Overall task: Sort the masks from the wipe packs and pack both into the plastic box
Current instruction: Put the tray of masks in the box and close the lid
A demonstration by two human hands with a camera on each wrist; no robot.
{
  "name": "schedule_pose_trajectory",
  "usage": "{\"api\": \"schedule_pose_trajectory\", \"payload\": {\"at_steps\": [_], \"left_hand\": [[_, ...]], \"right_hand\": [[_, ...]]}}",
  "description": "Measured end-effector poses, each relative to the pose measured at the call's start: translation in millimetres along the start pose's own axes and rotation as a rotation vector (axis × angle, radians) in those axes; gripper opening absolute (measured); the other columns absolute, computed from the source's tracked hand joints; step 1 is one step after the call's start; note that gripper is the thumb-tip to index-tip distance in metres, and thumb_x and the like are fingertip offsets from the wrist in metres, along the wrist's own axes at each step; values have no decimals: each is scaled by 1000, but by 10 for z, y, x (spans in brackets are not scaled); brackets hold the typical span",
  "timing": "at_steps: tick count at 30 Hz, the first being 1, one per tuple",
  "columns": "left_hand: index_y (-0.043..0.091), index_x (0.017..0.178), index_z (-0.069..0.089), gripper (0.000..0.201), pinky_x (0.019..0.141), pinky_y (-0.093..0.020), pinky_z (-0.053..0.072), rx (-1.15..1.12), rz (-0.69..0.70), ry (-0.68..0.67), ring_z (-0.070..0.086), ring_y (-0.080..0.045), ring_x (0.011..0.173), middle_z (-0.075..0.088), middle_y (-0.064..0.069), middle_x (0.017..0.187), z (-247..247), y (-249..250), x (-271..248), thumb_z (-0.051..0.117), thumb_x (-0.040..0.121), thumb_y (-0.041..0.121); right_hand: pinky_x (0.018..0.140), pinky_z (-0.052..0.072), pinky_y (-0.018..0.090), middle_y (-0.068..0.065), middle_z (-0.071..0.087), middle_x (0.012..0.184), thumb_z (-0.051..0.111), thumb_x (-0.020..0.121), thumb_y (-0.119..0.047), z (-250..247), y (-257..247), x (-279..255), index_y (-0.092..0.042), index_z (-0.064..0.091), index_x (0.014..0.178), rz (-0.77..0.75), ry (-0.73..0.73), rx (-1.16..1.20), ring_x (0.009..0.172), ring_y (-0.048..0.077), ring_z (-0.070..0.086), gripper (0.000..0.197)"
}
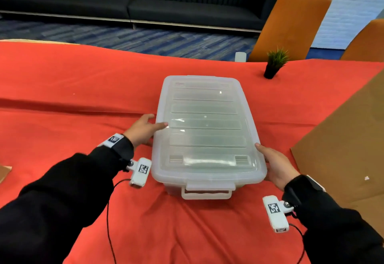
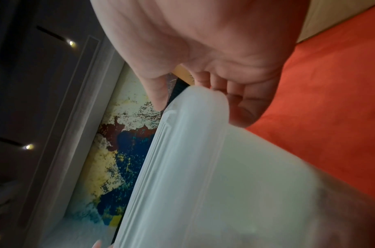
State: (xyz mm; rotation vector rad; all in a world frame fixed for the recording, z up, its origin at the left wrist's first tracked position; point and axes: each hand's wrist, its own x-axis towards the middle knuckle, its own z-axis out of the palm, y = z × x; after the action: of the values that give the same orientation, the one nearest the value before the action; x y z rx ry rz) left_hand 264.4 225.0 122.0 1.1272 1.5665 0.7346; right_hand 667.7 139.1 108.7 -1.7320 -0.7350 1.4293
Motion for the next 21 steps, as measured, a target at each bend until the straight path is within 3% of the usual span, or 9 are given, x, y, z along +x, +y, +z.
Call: {"api": "schedule_pose_trajectory", "payload": {"at_steps": [3,6,9,12,15,19,21], "left_hand": [[16,134,53,54,61,-32,57,-16,8,-74,70,-20,84,70,-5,117,-18,232,298,72,91,43],[14,111,62,26,62,-30,55,-112,-18,-136,68,-20,75,69,-9,106,-12,393,512,63,99,37],[14,96,64,22,61,-32,55,-168,-39,-158,67,-22,68,71,-7,86,-22,425,655,61,101,34],[14,92,63,16,55,-29,55,-168,-3,-184,69,-16,60,71,-4,80,-58,379,739,59,102,26],[13,86,62,17,50,-25,53,-235,30,-198,67,-14,55,72,1,67,-70,357,684,59,102,19],[12,85,67,15,60,-30,51,-396,71,-124,67,-23,66,75,-6,77,-161,236,418,65,97,20],[9,88,65,12,53,-27,48,-494,91,-25,65,-19,60,73,-5,74,-241,141,197,66,96,18]], "right_hand": [[80,57,50,15,75,112,71,91,-44,82,87,-77,-10,65,122,-13,93,49,97,35,72,46],[79,58,48,13,76,110,69,93,-45,180,109,-90,-12,66,118,-1,168,104,96,34,72,42],[88,58,52,12,75,110,69,90,-53,239,104,-76,-14,66,114,-4,219,84,97,33,72,46],[74,53,40,22,73,107,67,95,-42,273,105,-83,-5,65,104,-86,258,51,83,29,68,38],[75,51,42,28,70,109,69,95,-38,232,56,-70,-8,65,96,-124,263,30,81,30,66,30],[74,53,40,30,70,108,70,94,-35,92,-250,51,1,67,103,-154,194,-70,79,31,68,37],[70,53,36,27,72,106,73,89,-45,108,-489,123,5,67,109,-165,80,-151,79,29,68,54]]}}
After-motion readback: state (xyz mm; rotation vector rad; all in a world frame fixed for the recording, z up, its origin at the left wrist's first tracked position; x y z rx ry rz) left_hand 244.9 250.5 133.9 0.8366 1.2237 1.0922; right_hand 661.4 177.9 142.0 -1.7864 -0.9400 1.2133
